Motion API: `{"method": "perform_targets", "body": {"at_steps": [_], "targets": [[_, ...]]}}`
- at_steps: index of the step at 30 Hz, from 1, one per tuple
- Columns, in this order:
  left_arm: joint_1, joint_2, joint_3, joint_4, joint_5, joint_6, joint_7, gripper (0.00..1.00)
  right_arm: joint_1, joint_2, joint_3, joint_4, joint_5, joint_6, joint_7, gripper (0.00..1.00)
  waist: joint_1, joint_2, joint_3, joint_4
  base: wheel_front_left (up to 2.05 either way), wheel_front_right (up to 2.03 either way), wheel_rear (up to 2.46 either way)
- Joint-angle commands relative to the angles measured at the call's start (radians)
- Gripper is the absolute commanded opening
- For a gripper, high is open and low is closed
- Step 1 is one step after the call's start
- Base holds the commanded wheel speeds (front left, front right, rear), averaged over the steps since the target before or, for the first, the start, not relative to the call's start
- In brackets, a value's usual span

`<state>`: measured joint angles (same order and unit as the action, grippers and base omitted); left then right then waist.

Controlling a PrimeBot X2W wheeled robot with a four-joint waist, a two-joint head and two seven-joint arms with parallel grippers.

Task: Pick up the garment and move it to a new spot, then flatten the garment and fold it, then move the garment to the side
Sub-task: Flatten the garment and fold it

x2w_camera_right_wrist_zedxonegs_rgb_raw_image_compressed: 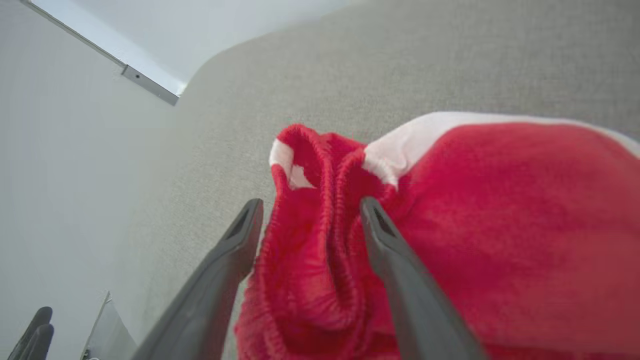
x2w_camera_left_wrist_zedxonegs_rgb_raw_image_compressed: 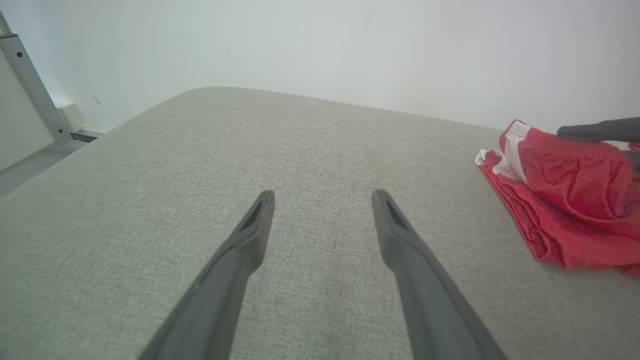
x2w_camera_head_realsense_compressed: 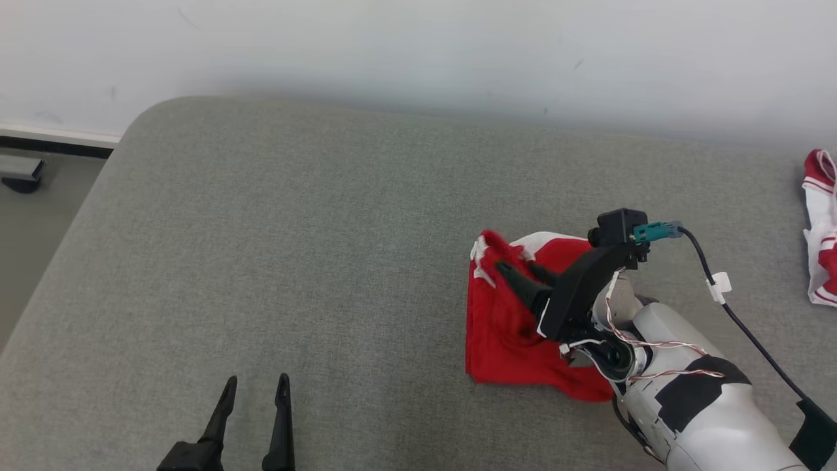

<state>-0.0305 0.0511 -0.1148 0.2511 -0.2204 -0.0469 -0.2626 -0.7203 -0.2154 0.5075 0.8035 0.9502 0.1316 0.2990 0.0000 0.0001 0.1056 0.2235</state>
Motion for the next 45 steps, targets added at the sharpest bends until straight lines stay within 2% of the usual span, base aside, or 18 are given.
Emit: {"method": "perform_targets", "body": {"at_steps": [1, 8, 18, 24, 29, 33, 39, 45], "targets": [[0.004, -0.001, 0.007, 0.002, 0.005, 0.002, -0.003, 1.0, 0.011, -0.008, 0.003, -0.017, 0.009, -0.003, -0.014, 1.0, 0.0, -0.0001, -0.006, -0.01, 0.0, 0.0, 0.0], [0.018, -0.001, 0.039, -0.006, 0.028, -0.006, -0.003, 1.0, 0.064, -0.075, -0.01, -0.151, 0.015, -0.003, -0.17, 1.0, 0.0, -0.0001, -0.02, -0.066, 0.0, 0.0, 0.0], [0.027, -0.001, 0.084, -0.03, 0.059, -0.01, -0.003, 1.0, 0.16, -0.164, 0.004, -0.262, -0.118, -0.003, -0.491, 1.0, 0.0, -0.0001, -0.029, -0.147, 0.0, 0.0, 0.0], [0.028, -0.002, 0.104, -0.049, 0.069, 0.007, -0.003, 1.0, 0.245, -0.173, -0.075, -0.297, -0.208, -0.003, -0.562, 1.0, 0.0, -0.0001, -0.031, -0.175, 0.0, 0.0, 0.0], [0.032, -0.001, 0.114, -0.06, 0.082, 0.01, -0.003, 1.0, 0.374, -0.122, -0.272, -0.407, -0.322, -0.003, -0.564, 1.0, 0.0, -0.0001, -0.042, -0.185, 0.0, 0.0, 0.0], [0.04, -0.001, 0.121, -0.068, 0.092, 0.014, -0.003, 1.0, 0.489, -0.056, -0.4, -0.501, -0.431, -0.003, -0.564, 1.0, 0.0, -0.0001, -0.053, -0.187, 0.0, 0.0, 0.0], [0.056, -0.001, 0.125, -0.077, 0.101, 0.016, -0.003, 1.0, 0.626, 0.052, -0.499, -0.595, -0.546, -0.003, -0.564, 1.0, 0.0, -0.0001, -0.07, -0.19, 0.0, 0.0, 0.0], [0.07, -0.001, 0.117, -0.076, 0.111, 0.015, -0.003, 1.0, 0.701, 0.108, -0.523, -0.645, -0.611, -0.003, -0.564, 1.0, 0.0, -0.0001, -0.079, -0.189, 0.0, 0.0, 0.0]]}}
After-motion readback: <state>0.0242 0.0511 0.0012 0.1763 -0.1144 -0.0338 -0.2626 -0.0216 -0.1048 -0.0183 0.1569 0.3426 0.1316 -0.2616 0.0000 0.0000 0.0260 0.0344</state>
